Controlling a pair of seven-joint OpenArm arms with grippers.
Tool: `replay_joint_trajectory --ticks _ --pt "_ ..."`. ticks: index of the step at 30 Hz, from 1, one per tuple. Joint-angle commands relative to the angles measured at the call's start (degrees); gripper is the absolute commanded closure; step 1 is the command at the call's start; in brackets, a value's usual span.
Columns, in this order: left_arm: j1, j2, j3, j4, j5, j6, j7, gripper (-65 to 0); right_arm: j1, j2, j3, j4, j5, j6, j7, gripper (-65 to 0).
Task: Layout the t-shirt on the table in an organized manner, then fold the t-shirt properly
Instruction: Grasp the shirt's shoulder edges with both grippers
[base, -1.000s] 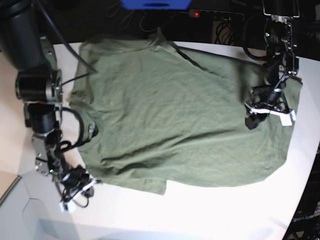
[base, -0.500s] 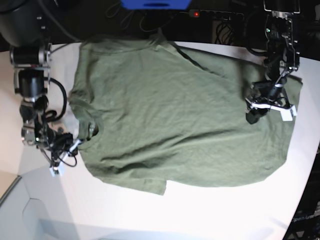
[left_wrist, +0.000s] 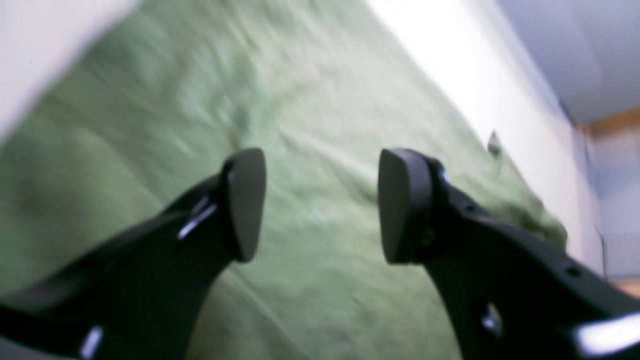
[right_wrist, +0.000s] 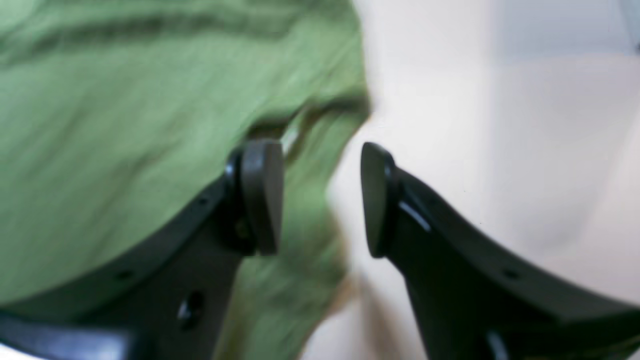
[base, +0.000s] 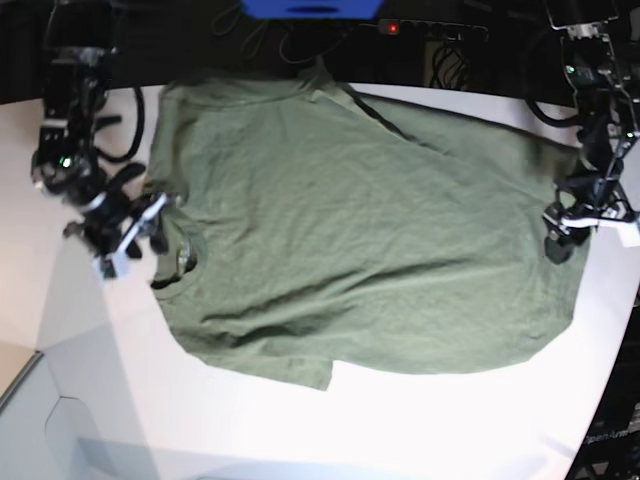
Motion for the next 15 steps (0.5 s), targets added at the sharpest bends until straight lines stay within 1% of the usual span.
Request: replay_joint_trajectory --ticks 1,4,6,9,12,15 --pt "-0.3 -0.6 -0.7 0.2 -0.2 -0.3 -0.4 -35.2 -0.3 -0.6 0.1 1.3 0.6 0.2 1.3 -26.3" --pt "-0.3 -0.9 -2.0 -3.1 -0.2 -0.3 -0.4 -35.2 -1.3 -3.2 0.1 -1.2 0.6 0.3 1.6 -26.3" --pt "-0.3 -0.9 -2.3 -3.9 -0.2 -0.3 -0.3 -35.2 -0.9 -3.7 0.1 -4.5 0.6 0.3 1.7 -26.2" --pt "-0.4 -0.9 -2.1 -4.4 -0.2 -0.3 -0.2 -35.2 3.4 -3.7 0.1 -12.8 0.5 0.3 2.9 -26.2" --pt "-0.4 -0.7 -1.9 -4.2 -0.2 -0.3 -0.2 -35.2 8.1 -1.5 0.2 -22.8 0.5 0.3 6.4 -26.2" --pt "-0.4 -0.4 -1.8 -4.2 -0.7 -0.3 -0.2 -35.2 13.2 0.0 0.3 -33.3 0.5 0.2 10.0 -26.2"
